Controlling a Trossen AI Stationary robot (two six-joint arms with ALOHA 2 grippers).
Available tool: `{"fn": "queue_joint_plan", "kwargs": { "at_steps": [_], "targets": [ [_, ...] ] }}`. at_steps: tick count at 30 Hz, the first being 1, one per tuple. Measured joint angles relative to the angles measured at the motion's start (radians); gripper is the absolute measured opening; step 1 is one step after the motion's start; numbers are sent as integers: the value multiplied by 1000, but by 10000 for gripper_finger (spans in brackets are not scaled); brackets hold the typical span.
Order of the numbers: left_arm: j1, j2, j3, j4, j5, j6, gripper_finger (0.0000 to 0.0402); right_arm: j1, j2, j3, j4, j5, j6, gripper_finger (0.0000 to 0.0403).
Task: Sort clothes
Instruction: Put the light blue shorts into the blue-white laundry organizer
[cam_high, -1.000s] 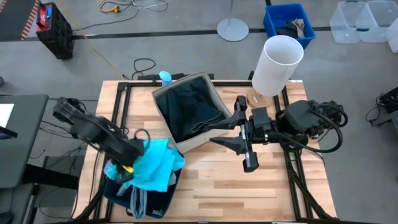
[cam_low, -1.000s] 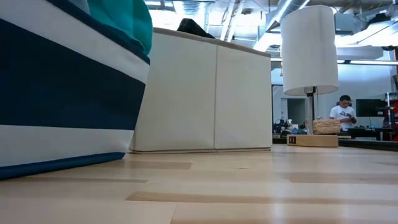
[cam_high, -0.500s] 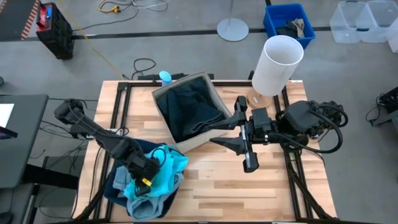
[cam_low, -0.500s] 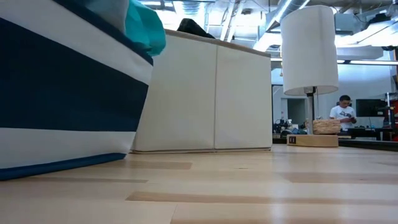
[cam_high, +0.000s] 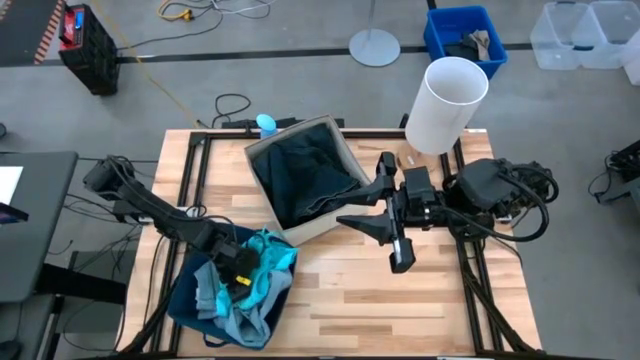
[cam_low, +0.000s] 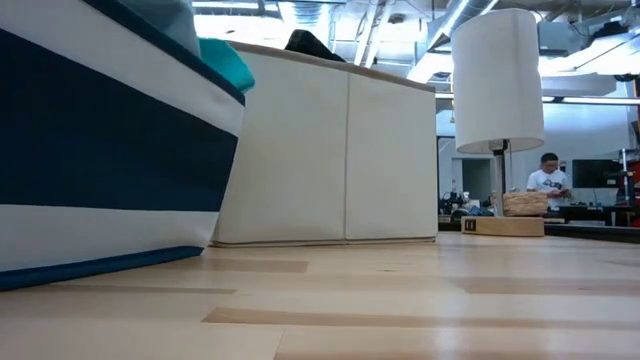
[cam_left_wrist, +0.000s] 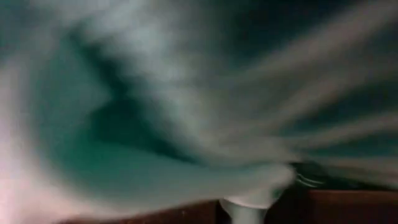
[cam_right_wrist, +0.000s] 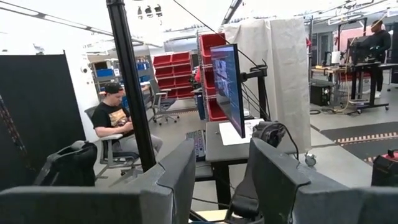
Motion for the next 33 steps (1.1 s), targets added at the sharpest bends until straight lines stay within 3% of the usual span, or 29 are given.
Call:
{"fn": "queue_joint_plan", "kwargs": {
  "at_steps": [6, 13, 23, 29, 33],
  "targets": [
    [1, -3, -133, 85, 70, -163, 4, 0, 0, 0, 7, 19, 0, 164],
    [12, -2, -150, 103, 108, -181, 4, 0, 0, 0, 6, 55, -3, 164],
    [-32, 2, -154, 38, 253, -189, 4, 0, 0, 0, 8, 79, -3, 164],
    [-39, -26, -153, 28, 215, -154, 15, 0, 1, 0, 10, 79, -3, 164],
    [-42, -88, -113, -9, 137, -120, 54, 0, 1, 0, 13, 79, -3, 164]
  ]
}}
